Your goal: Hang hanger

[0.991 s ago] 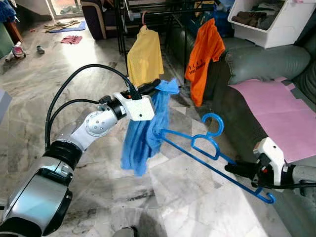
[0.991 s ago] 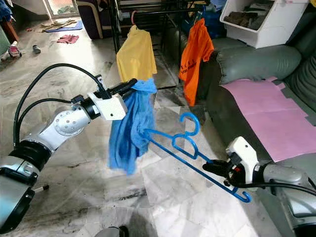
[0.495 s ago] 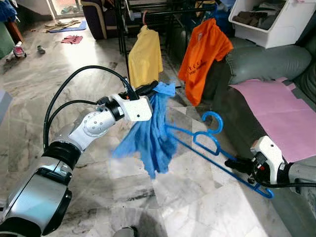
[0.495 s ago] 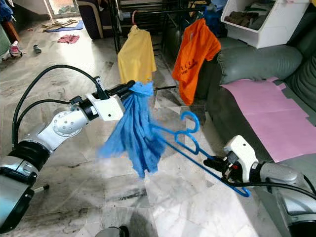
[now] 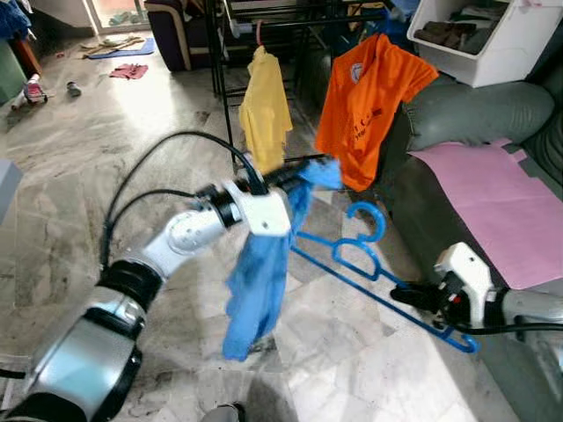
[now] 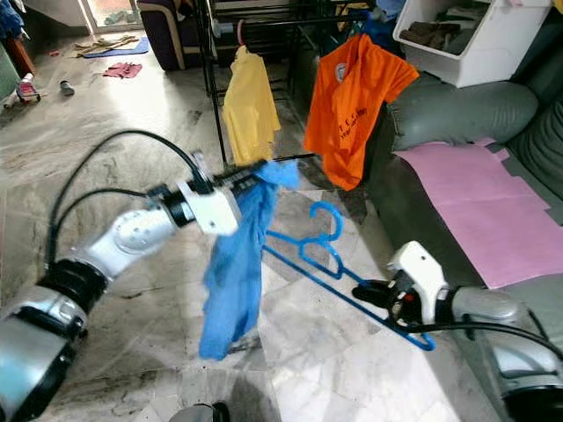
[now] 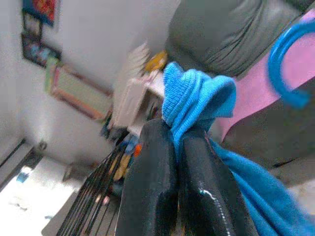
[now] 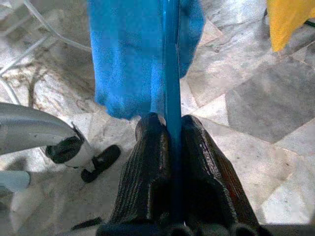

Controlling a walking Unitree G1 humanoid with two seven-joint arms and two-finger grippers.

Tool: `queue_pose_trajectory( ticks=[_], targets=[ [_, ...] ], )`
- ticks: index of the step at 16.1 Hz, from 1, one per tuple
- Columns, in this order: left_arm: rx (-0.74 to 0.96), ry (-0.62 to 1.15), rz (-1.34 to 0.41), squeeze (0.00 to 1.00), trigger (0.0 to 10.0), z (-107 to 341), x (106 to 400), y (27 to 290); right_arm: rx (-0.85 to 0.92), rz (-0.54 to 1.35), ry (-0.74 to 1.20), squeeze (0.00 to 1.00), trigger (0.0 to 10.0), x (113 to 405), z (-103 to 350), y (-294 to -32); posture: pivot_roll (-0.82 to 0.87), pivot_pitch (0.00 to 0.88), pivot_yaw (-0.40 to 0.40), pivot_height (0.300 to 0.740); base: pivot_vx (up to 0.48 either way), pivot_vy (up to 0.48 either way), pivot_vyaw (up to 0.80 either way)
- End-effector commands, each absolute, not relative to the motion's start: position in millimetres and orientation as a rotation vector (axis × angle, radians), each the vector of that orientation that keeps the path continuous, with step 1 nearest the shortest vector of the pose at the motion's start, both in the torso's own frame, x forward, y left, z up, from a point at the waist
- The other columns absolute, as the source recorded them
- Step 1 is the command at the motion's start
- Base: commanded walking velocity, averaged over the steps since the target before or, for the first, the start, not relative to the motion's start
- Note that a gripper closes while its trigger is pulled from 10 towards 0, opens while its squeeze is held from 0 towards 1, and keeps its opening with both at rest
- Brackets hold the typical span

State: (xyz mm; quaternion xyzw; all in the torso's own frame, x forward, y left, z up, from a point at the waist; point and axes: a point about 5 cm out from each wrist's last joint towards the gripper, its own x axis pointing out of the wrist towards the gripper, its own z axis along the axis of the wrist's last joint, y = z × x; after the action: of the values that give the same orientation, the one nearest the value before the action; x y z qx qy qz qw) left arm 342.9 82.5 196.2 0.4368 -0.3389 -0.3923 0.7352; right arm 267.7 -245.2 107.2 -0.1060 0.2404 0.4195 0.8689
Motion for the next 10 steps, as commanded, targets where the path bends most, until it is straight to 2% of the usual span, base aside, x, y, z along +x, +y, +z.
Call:
queue_pose_trajectory(
  ticks=[1,6,8,10],
  targets=[
    [0.939,-0.815,-0.898,0.0,10.0,204,336,74,-0.237,0.875,0.496,0.0,10.0,272,108,-244,0.0,0.067,0.004,0.74,0.0,0.0,0.0],
    [0.696,-1.066,-1.041,0.0,10.0,238,283,20,-0.092,0.583,0.432,0.0,10.0,298,94,-247,0.02,0.077,-0.001,0.74,0.0,0.0,0.0],
    [0.655,-1.057,-1.075,0.0,10.0,234,274,14,-0.031,0.458,0.41,0.0,10.0,308,92,-252,0.02,0.077,-0.001,0.74,0.0,0.0,0.0],
    [0.678,-0.995,-1.088,0.0,10.0,221,273,18,-0.028,0.308,0.377,0.0,10.0,317,94,-262,0.02,0.079,0.001,0.74,0.0,0.0,0.0]
  ],
)
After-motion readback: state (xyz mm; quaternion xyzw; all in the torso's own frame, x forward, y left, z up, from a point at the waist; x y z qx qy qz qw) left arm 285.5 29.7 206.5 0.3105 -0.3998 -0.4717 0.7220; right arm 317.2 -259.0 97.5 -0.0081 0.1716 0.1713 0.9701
